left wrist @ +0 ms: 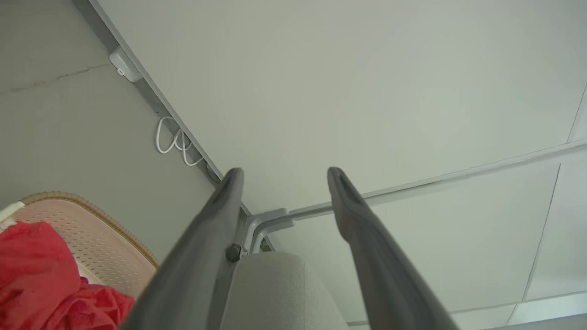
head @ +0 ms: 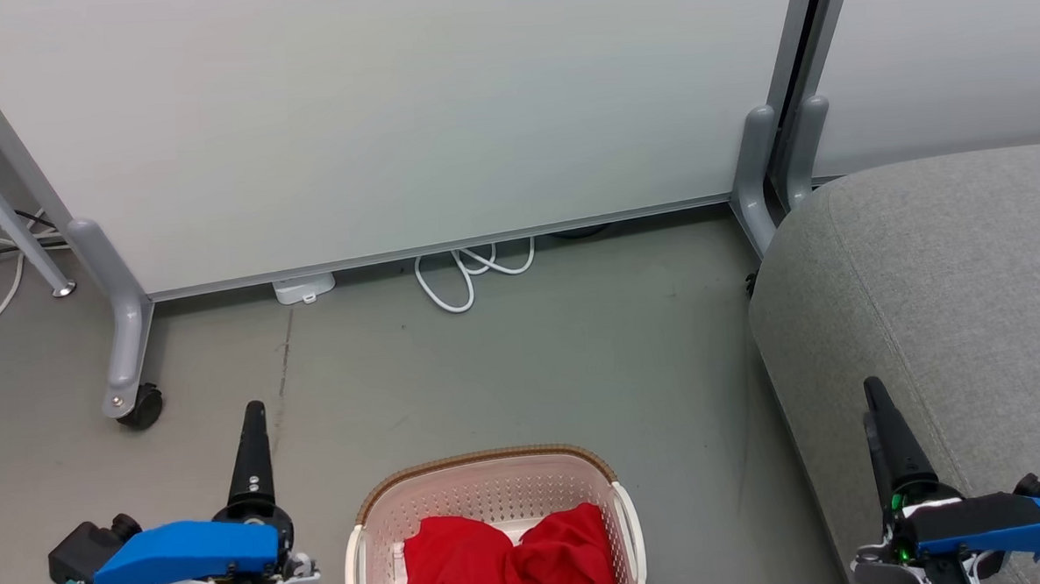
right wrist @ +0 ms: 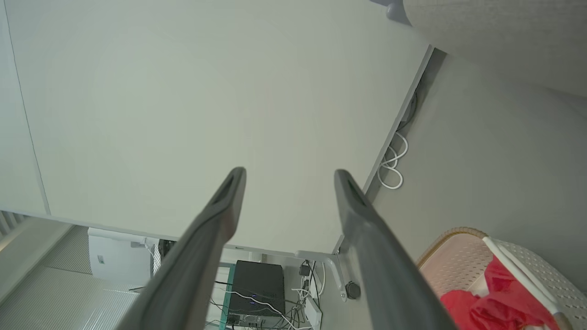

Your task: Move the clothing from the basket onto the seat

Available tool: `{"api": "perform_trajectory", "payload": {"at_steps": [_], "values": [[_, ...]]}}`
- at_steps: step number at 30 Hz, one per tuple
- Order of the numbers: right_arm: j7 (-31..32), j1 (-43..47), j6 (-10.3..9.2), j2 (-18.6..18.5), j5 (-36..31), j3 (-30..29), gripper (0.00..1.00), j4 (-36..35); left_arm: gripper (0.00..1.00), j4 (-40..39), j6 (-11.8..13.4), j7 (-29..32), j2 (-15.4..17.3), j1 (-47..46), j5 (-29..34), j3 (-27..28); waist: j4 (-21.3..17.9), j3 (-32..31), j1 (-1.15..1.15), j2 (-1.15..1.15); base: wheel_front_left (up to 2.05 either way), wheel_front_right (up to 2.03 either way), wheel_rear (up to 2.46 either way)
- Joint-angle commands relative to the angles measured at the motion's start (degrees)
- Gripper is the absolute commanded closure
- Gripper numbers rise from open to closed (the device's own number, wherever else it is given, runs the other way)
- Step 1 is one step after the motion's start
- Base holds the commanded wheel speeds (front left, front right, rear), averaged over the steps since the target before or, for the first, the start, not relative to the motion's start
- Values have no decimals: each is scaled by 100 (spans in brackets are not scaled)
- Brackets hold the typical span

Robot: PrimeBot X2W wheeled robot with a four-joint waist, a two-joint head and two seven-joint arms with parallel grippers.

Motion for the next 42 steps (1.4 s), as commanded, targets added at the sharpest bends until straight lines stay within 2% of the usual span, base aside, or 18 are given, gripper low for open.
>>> {"api": "perform_trajectory", "payload": {"at_steps": [1, 6, 20, 42], "values": [[-79, -153, 7, -34, -321, 12, 0, -92, 0, -66, 45, -79, 63, -172, 559, -150, 2, -5, 0, 0, 0, 0, 0], [-167, -157, 8, -37, -779, 30, 0, -84, 0, -55, 80, -167, 57, -167, 1107, -257, 10, -12, 0, 0, 0, 0, 0], [-394, -167, 10, -46, -2672, 41, 0, -39, 0, -18, 64, -442, 85, -199, 2714, -577, 36, -31, 0, 0, 0, 0, 0], [-623, -136, 12, -59, -4279, 123, 0, -142, 0, 289, 65, -810, 111, -298, 4294, -840, 68, -31, 0, 0, 0, 0, 0]]}}
